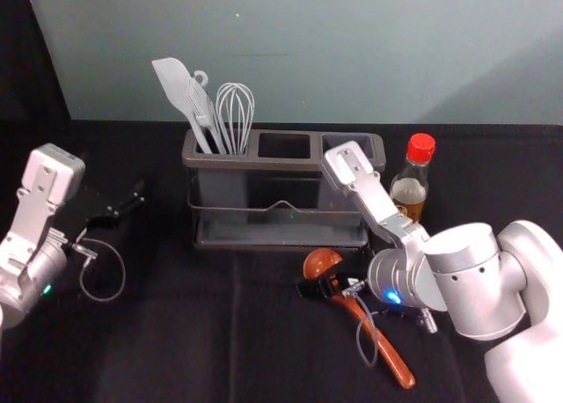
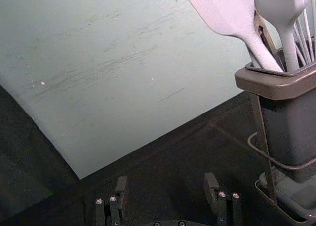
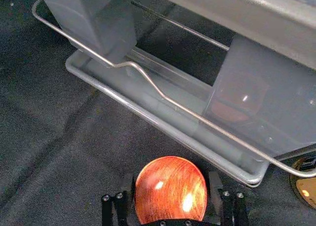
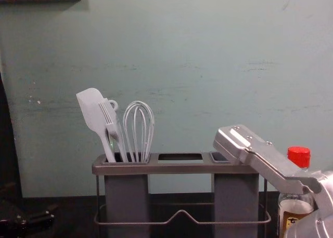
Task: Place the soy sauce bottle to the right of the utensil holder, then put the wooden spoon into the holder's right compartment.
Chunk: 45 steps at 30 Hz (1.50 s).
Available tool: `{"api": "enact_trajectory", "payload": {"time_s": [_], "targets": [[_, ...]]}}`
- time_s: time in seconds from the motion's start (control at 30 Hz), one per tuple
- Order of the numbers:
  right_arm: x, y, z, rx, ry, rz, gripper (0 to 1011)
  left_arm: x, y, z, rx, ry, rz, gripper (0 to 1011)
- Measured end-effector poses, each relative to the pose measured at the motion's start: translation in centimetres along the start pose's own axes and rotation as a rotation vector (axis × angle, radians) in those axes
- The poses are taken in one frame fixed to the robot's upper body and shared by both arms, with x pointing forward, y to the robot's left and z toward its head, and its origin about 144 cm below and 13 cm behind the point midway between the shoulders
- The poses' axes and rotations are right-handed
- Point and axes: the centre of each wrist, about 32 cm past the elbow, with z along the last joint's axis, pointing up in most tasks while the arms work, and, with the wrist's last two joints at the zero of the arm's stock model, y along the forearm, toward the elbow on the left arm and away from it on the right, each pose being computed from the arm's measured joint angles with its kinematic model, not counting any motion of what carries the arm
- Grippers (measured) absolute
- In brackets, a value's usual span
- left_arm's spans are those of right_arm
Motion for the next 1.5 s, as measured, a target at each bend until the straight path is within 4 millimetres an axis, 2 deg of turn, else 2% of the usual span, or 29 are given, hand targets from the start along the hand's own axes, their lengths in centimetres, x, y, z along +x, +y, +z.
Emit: {"api": "enact_trajectory", "payload": {"time_s": [0.2, 0.43, 0.77, 0.93, 1.17, 1.5], "targets": [[0.0, -0.2, -0.1, 0.005, 0.007, -0.002, 846, 0.0, 0.0, 0.0, 0.0, 0.0, 0.0, 1000], [-0.1, -1.1, -0.2, 0.017, 0.011, 0.008, 837, 0.0, 0.0, 0.0, 0.0, 0.0, 0.0, 1000], [0.0, -4.8, -0.3, 0.091, -0.005, 0.024, 837, 0.0, 0.0, 0.0, 0.0, 0.0, 0.0, 1000], [0.5, -7.7, -1.1, 0.213, -0.018, 0.053, 837, 0.0, 0.0, 0.0, 0.0, 0.0, 0.0, 1001], [0.2, -10.2, -1.9, 0.335, -0.045, 0.035, 837, 0.0, 0.0, 0.0, 0.0, 0.0, 0.0, 1000], [-1.1, -11.9, -3.7, 0.529, -0.083, -0.126, 838, 0.0, 0.0, 0.0, 0.0, 0.0, 0.0, 1000]]}}
